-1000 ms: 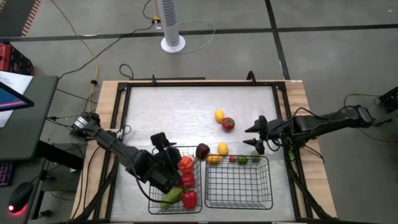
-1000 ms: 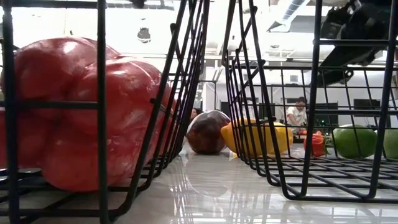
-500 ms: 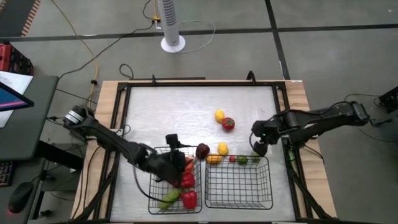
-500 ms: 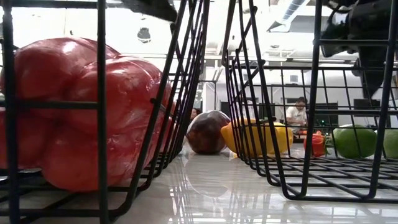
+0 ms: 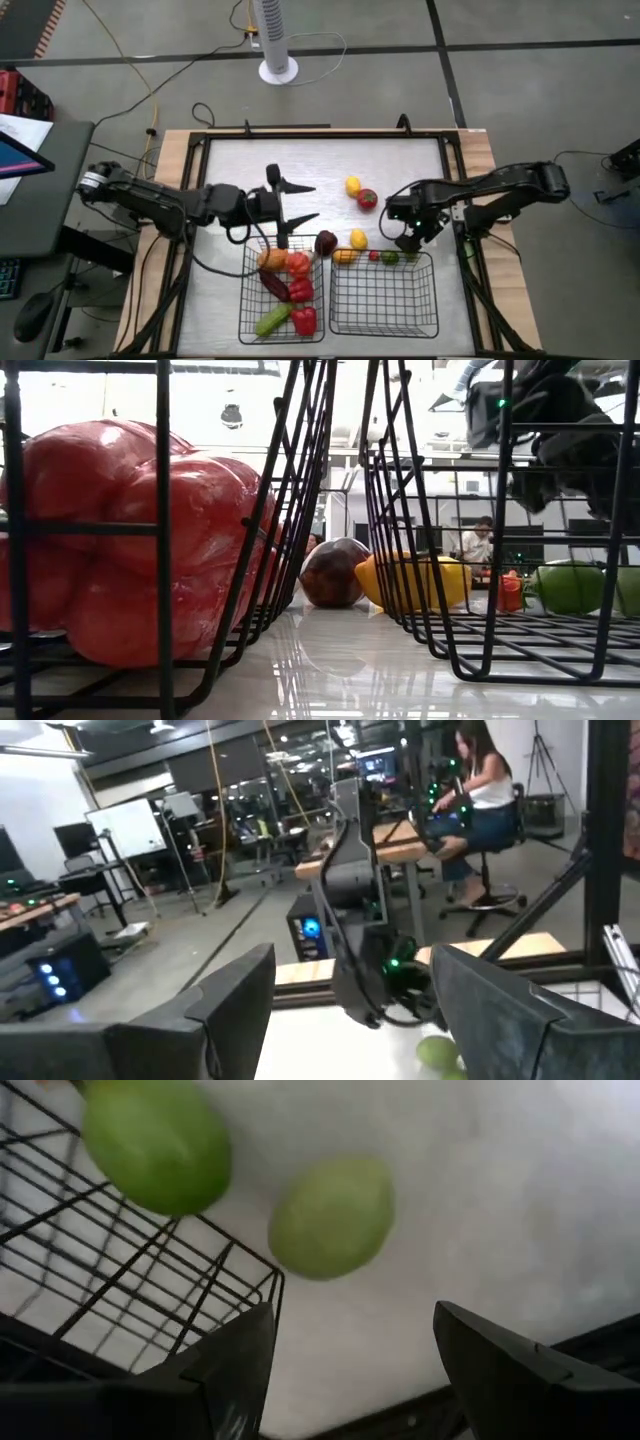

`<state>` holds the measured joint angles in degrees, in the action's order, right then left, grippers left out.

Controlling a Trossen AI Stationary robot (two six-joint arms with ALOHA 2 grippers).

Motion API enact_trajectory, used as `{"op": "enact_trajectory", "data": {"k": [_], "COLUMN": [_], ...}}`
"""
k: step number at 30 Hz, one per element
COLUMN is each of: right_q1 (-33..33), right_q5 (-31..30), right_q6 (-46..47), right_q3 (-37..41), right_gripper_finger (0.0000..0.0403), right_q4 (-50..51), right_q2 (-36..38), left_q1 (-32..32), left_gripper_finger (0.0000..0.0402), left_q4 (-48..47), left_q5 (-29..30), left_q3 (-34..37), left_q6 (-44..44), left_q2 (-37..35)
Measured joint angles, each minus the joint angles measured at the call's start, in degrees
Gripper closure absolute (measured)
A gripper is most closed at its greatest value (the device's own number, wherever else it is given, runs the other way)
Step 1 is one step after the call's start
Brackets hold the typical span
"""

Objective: Sort produce into baskets
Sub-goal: Put the right green lime into the right black wire basket

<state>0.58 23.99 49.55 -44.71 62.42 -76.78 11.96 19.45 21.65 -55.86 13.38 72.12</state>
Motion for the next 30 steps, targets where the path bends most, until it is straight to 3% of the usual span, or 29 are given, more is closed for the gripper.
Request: {"op": "enact_trajectory", "data": {"k": [5, 16, 24, 30], "right_q1": [1.2, 5.2, 3.7, 4.1], "right_q5": [5.2, 7.5, 7.6, 5.7], "right_q6": [-1.4, -8.0, -13.1, -15.1], "right_q3": [0.0, 0.0, -0.1, -0.1], "right_gripper_finger": [0.01, 0.0101, 0.0103, 0.0131], "right_q4": [-0.6, -7.0, -6.9, -6.8], "right_q2": [-6.5, -15.7, -21.7, -21.7], "left_q1": [0.0, -0.2, -0.1, 1.9], "left_gripper_finger": [0.0148, 0.0148, 0.0148, 0.0148], "left_q4": [-4.8, -2.8, -4.8, -8.1], "left_q5": [-0.2, 1.2, 3.0, 1.3], "left_q3": [0.0, 0.0, 0.0, 0.0], "left_q6": [1.7, 6.3, 6.9, 5.4], "left_q2": [-0.9, -0.9, -1.6, -5.0]}}
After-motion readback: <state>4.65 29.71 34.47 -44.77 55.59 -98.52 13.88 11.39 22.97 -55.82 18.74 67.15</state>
